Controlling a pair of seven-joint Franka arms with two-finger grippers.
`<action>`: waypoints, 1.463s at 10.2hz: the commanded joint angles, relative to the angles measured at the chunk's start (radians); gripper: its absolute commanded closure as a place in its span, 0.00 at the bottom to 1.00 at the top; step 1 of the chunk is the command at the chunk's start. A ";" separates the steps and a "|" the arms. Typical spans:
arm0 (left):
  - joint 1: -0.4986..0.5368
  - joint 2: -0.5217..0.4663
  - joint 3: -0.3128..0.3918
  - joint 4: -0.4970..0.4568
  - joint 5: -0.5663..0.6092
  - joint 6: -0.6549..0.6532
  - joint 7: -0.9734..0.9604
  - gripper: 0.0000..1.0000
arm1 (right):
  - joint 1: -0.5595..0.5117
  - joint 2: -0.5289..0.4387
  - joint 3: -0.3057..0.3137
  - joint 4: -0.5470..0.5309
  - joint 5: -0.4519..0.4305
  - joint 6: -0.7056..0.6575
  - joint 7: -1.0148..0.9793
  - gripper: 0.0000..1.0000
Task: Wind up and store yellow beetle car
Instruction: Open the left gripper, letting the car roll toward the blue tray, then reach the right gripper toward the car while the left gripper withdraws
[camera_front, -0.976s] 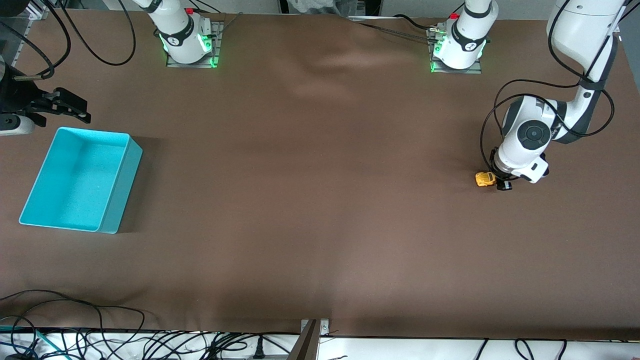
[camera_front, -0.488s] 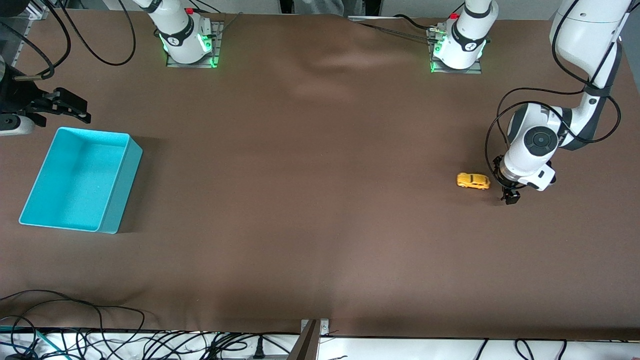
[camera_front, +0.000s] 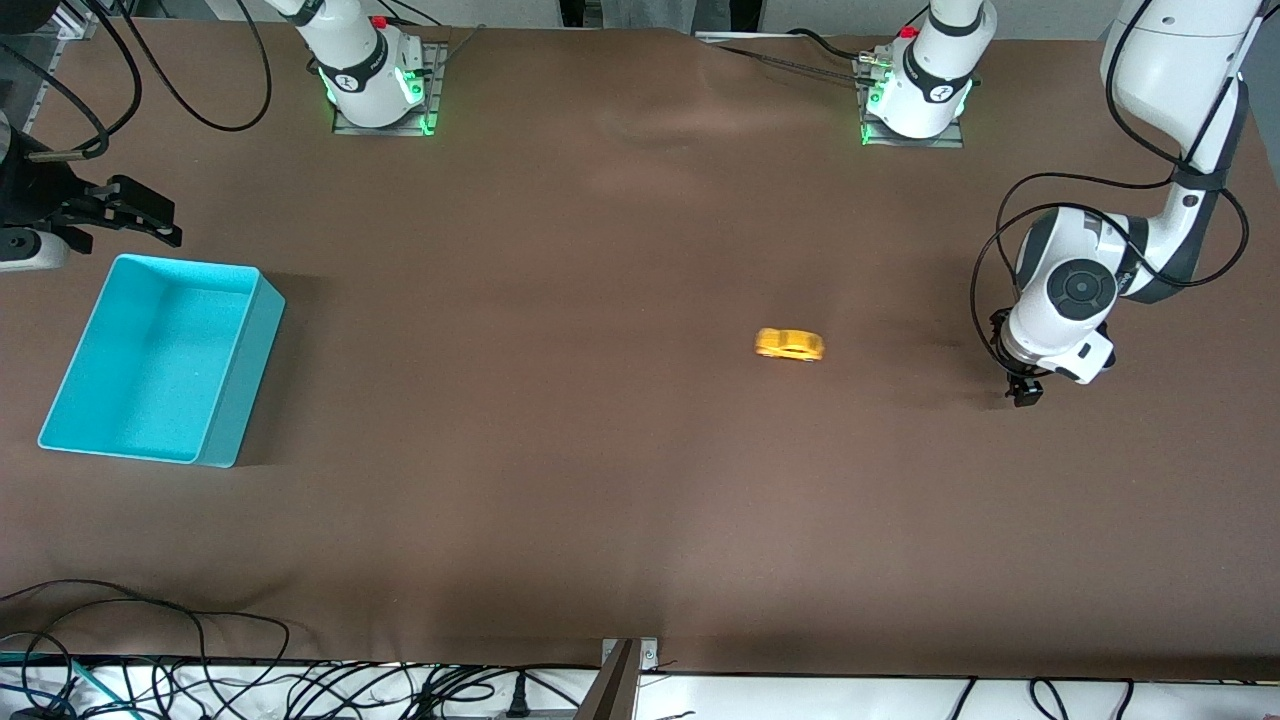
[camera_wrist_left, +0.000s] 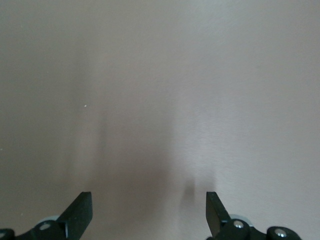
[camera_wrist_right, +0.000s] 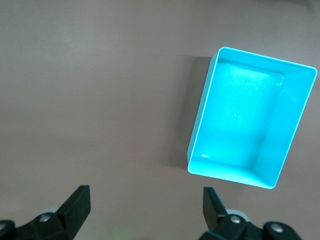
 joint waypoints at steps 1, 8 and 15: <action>-0.012 -0.008 -0.032 0.152 -0.027 -0.189 0.075 0.00 | 0.000 -0.001 0.000 0.009 -0.005 -0.015 -0.002 0.00; -0.011 0.001 -0.029 0.463 -0.231 -0.419 0.443 0.00 | 0.001 -0.001 0.000 0.006 -0.005 -0.015 -0.002 0.00; -0.012 -0.002 -0.029 0.587 -0.315 -0.516 0.903 0.00 | 0.038 0.001 0.014 0.008 0.000 -0.013 0.012 0.00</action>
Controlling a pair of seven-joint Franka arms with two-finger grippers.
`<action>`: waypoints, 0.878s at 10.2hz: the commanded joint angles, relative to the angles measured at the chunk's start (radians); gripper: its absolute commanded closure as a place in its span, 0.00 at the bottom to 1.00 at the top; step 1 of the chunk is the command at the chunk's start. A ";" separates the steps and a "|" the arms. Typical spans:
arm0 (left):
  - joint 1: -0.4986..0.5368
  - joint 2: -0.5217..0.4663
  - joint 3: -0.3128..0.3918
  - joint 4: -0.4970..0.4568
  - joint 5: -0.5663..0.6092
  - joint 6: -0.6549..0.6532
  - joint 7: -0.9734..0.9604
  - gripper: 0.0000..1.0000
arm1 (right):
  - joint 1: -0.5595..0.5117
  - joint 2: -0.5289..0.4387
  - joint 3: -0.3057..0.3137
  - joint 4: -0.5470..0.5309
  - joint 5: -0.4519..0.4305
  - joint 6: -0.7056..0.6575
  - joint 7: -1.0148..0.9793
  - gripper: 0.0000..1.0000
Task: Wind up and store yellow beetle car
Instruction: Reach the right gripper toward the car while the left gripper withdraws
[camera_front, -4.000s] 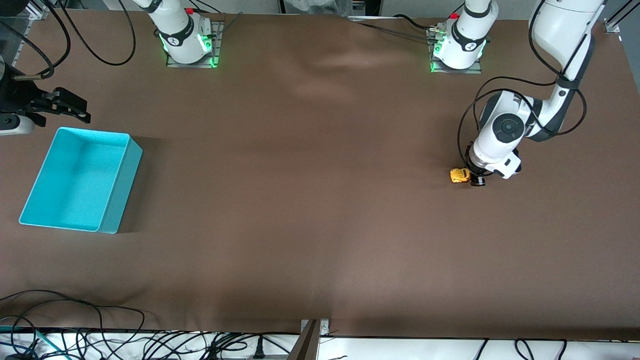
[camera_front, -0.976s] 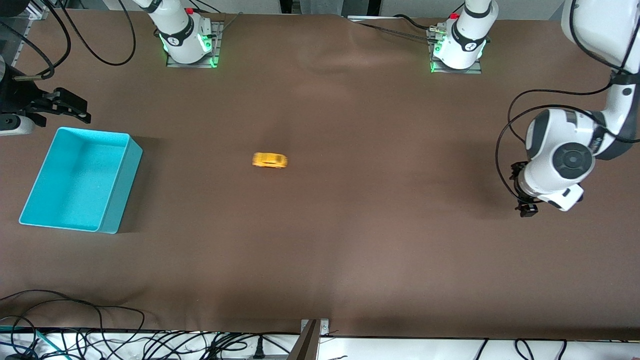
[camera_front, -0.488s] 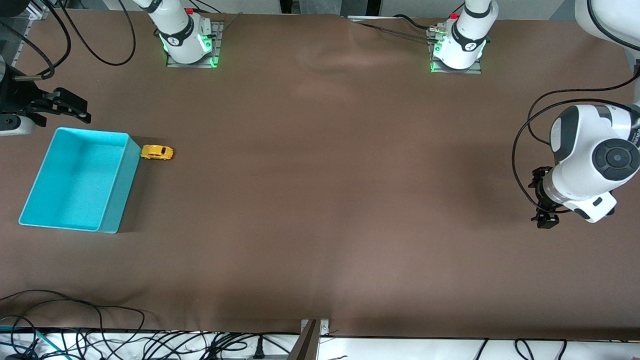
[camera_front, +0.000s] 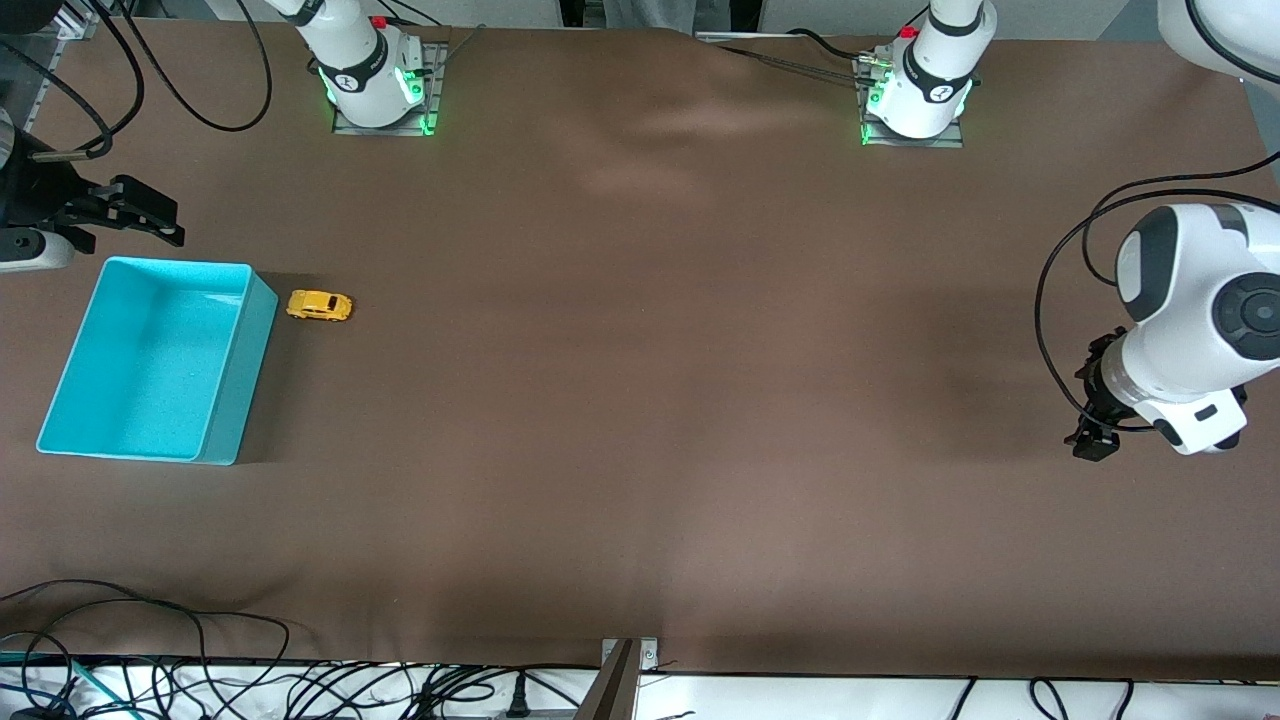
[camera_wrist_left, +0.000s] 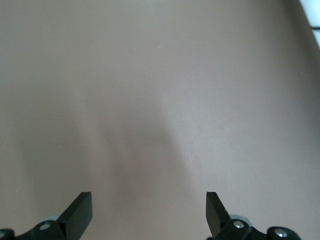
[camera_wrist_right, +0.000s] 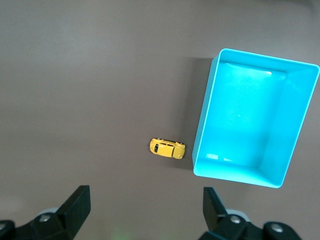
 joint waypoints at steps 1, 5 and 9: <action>0.000 0.006 0.003 0.104 -0.079 -0.090 0.257 0.00 | 0.037 0.002 0.008 0.009 -0.002 -0.009 0.012 0.00; -0.003 0.000 -0.003 0.211 -0.151 -0.240 0.698 0.00 | 0.034 0.048 0.007 0.013 0.002 0.008 0.012 0.00; -0.003 -0.044 -0.056 0.207 -0.154 -0.274 1.016 0.00 | 0.058 0.102 0.007 0.010 0.022 0.051 0.011 0.00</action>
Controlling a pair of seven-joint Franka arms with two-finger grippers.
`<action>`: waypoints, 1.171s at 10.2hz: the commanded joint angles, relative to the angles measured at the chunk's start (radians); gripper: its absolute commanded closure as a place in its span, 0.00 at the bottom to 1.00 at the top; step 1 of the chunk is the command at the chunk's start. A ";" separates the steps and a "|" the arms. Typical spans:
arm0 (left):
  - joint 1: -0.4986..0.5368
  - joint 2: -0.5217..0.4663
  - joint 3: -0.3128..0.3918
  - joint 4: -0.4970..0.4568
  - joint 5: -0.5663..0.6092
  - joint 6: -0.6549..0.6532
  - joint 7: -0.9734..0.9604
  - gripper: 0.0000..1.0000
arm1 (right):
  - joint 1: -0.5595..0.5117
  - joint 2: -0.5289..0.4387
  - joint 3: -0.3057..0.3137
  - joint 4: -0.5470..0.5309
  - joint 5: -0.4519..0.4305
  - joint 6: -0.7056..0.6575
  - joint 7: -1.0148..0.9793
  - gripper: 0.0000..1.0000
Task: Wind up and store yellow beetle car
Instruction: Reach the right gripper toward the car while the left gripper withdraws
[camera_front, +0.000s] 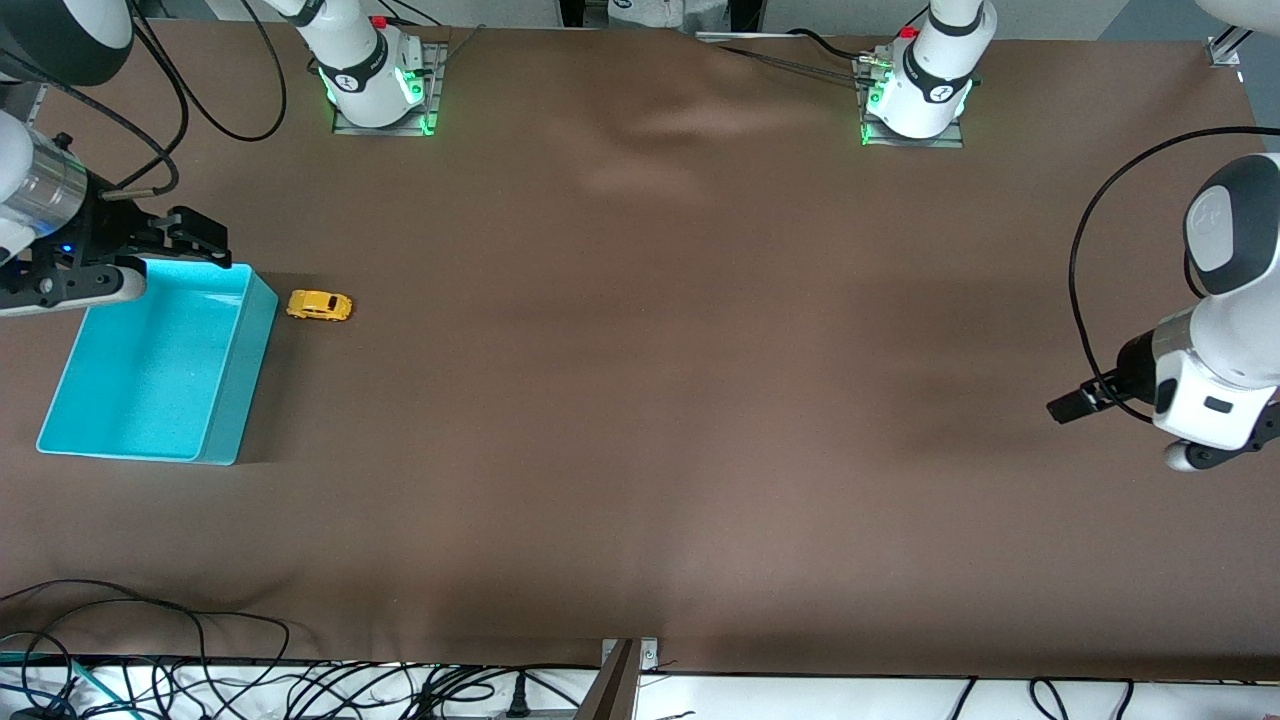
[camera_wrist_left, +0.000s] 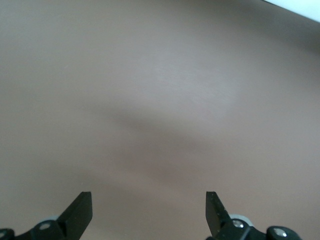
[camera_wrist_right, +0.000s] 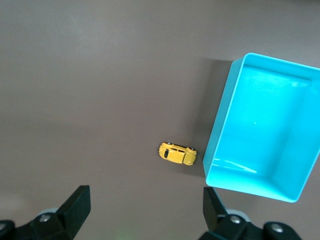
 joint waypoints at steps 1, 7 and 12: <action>0.004 -0.032 -0.011 0.007 -0.040 -0.067 0.152 0.00 | 0.015 0.030 0.001 0.003 0.017 0.015 0.005 0.00; -0.002 -0.041 -0.011 0.003 -0.040 -0.069 0.189 0.00 | 0.000 -0.051 0.013 -0.303 0.030 0.270 -0.247 0.00; -0.005 -0.039 -0.010 0.009 -0.029 -0.069 0.235 0.00 | -0.108 -0.057 0.049 -0.547 0.027 0.476 -0.720 0.00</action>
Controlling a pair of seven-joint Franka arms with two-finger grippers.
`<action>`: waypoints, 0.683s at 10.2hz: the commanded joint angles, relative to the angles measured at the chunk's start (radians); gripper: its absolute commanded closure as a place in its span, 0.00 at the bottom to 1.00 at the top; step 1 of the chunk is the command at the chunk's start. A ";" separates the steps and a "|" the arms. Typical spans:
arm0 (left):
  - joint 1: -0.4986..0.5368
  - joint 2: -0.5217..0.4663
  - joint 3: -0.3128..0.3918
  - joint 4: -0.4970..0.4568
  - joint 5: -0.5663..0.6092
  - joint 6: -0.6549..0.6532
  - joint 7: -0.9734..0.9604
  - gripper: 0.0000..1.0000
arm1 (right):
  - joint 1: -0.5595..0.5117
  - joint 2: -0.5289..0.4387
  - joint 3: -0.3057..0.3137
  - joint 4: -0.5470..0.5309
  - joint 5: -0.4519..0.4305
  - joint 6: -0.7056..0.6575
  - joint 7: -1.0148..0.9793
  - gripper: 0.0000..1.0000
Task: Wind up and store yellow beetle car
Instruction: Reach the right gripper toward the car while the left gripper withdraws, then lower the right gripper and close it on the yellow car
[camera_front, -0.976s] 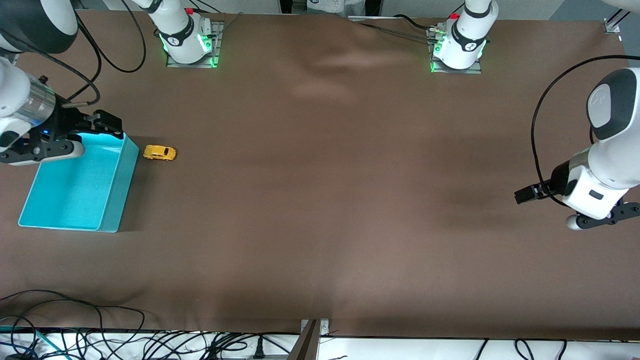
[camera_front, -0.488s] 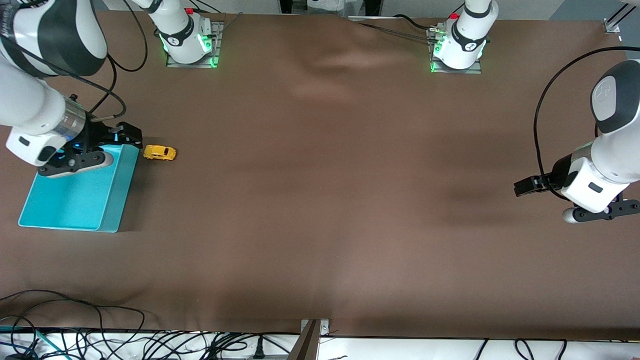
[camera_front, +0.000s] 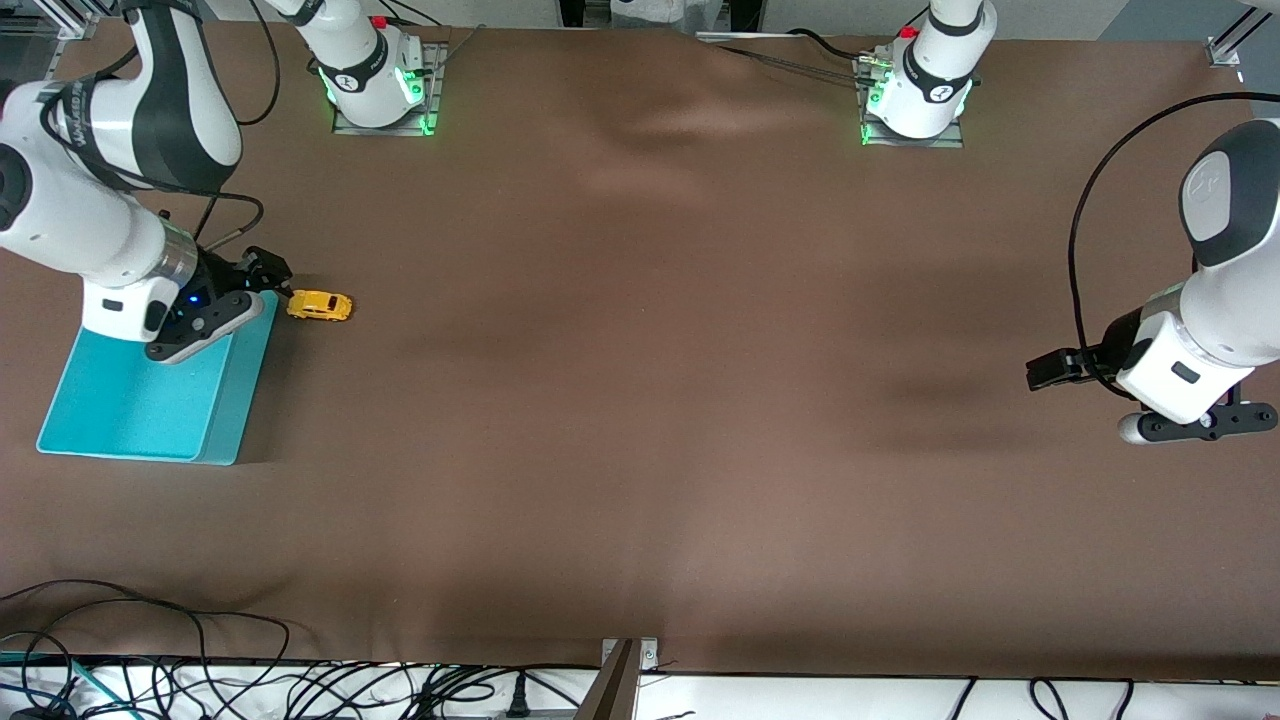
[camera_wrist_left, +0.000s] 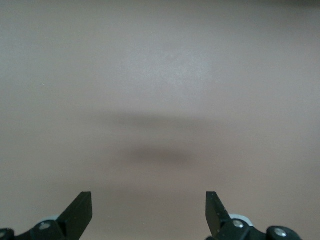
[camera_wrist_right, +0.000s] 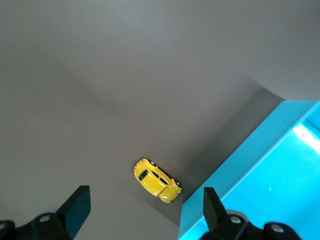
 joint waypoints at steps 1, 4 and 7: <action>0.006 -0.011 0.012 0.010 -0.017 -0.014 0.088 0.00 | -0.056 -0.044 0.042 -0.153 0.015 0.113 -0.224 0.00; 0.003 -0.011 0.011 0.011 -0.021 -0.013 0.179 0.00 | -0.085 -0.042 0.042 -0.219 0.016 0.218 -0.444 0.00; 0.006 -0.017 0.008 0.011 -0.032 -0.013 0.179 0.00 | -0.116 -0.016 0.045 -0.284 0.013 0.244 -0.508 0.00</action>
